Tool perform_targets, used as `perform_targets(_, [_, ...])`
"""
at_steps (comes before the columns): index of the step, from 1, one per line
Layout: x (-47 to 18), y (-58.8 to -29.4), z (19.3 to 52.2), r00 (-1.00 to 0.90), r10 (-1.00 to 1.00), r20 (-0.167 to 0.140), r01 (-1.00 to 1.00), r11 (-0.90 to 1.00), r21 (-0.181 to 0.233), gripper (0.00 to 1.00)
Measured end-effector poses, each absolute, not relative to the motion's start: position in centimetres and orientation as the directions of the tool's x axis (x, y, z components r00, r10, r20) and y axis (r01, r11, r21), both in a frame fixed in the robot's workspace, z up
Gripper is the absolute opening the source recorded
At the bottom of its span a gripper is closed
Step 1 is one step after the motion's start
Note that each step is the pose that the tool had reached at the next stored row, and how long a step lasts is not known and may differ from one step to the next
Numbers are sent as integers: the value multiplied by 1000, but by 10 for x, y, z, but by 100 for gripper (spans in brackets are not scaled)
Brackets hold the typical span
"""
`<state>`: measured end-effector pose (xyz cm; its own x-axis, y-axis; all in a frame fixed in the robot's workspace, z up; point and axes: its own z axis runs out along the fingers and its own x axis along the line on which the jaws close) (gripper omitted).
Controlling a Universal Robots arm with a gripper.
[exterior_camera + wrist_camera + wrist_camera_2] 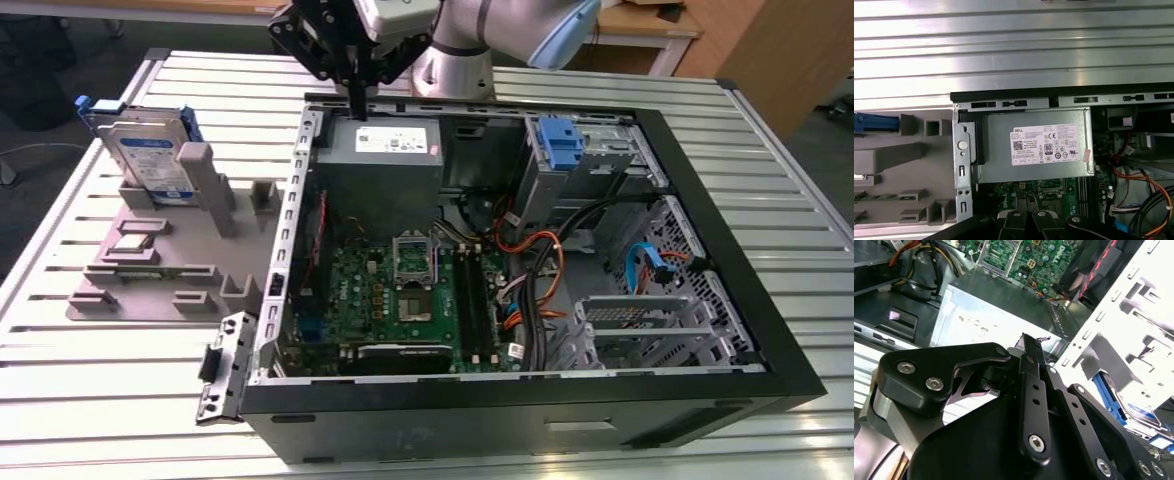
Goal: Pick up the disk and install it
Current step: 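Reach for the disk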
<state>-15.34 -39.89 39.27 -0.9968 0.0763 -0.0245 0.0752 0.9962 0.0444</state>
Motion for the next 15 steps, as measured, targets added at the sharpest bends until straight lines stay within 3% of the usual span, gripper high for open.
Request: perform_targets(15, [-156,-399,393,-997,76,-24,75,996,44,11])
